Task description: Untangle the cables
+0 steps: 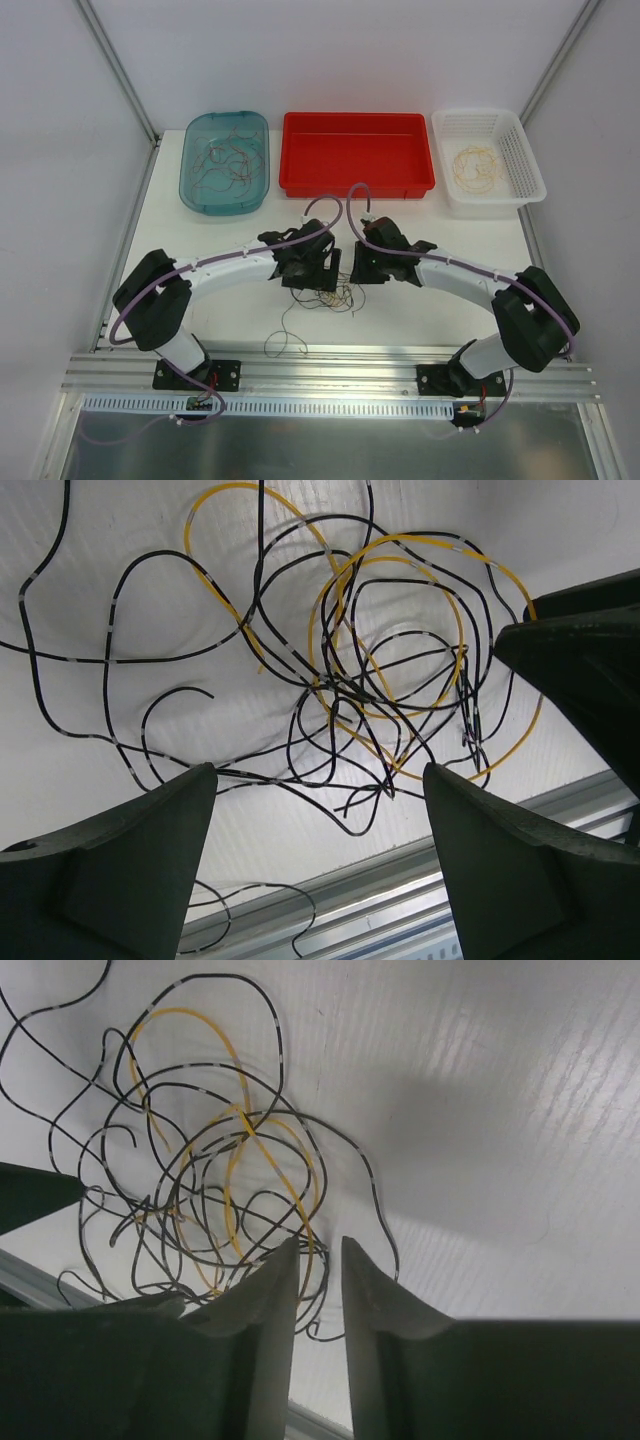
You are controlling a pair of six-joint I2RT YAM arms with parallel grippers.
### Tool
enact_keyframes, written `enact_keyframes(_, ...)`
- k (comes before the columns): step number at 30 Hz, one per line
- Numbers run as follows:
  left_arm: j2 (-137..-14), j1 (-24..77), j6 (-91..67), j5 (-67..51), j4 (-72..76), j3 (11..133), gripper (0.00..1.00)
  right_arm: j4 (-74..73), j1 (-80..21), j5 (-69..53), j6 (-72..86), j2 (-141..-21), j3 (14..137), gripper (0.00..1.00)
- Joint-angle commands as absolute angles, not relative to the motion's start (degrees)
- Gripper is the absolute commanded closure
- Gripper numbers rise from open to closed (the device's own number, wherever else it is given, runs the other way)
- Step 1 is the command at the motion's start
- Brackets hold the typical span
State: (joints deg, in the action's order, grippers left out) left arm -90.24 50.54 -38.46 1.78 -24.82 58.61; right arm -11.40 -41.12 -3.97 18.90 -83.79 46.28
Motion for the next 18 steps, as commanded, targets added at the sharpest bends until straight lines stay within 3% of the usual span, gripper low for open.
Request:
enact_keyframes(1, -92.54, 50.27, -40.16, 3.16, -24.79, 60.82, 0.16, -7.47, -41.04, -4.75, 19.17, -83.32, 48.43, 0.75)
enact_keyframes(2, -92.98, 50.19, -40.25, 3.69, -24.79, 60.82, 0.16, -7.82, -40.96, -4.57, 18.64, -82.8, 48.51, 0.87)
enact_keyframes(4, -94.3, 50.01, -40.34, 4.22, -24.79, 60.73, 0.18, -10.19, -41.04, -3.52, 17.5, -80.25, 49.3, 0.98)
enact_keyframes(13, -95.01, 43.95, -41.48, 4.22, -24.87, 56.69, 0.25, -30.39, -40.69, 4.13, 6.87, -62.78, 57.99, 0.99)
enact_keyframes(18, -93.78, 40.7, -40.69, 4.3, -24.87, 54.14, 0.25, -42.79, -39.03, 9.21, 0.63, -56.08, 70.73, 0.99)
